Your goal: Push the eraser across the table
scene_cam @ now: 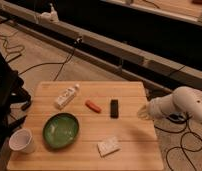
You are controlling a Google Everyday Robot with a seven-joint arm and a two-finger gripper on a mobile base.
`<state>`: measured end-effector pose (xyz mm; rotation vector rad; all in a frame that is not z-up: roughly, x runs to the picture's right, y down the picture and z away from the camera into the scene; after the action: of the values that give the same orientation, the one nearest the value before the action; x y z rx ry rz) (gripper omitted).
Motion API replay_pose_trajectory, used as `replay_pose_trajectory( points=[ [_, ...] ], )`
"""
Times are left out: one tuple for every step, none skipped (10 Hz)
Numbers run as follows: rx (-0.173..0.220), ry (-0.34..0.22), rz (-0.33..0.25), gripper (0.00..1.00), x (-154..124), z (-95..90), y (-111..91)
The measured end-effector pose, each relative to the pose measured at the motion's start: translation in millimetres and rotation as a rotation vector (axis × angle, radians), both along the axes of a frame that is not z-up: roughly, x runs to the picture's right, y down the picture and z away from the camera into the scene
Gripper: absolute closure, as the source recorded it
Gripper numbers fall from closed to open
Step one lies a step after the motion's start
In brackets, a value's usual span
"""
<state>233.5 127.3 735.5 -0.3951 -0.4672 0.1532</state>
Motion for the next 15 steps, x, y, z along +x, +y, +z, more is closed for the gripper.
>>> replay_pose_trajectory(
  points=[
    [0.011,0.001,-0.015,1.0,1,4.4,-10],
    [0.019,-0.007,-0.023,1.0,-1,12.0,-20],
    [0.019,-0.034,-0.026,1.0,-10,23.1,-28],
    [0.022,-0.053,-0.021,1.0,-15,30.1,-34],
    [0.023,-0.078,-0.01,1.0,-23,39.9,-39],
    [0.021,-0.108,0.003,1.0,-33,52.5,-43],
    [0.017,-0.131,0.007,1.0,-43,62.1,-45],
    [0.011,-0.152,0.007,1.0,-53,73.2,-44],
    [-0.002,-0.162,-0.003,1.0,-60,81.4,-38],
    [-0.002,-0.163,-0.004,1.0,-61,81.8,-38],
    [-0.002,-0.161,-0.003,1.0,-59,81.9,-37],
    [-0.002,-0.161,-0.002,1.0,-58,81.5,-37],
    [-0.003,-0.164,-0.004,1.0,-61,82.1,-37],
    [-0.002,-0.162,-0.004,1.0,-60,82.1,-38],
    [-0.001,-0.161,0.003,1.0,-58,83.2,-39]
  ],
)
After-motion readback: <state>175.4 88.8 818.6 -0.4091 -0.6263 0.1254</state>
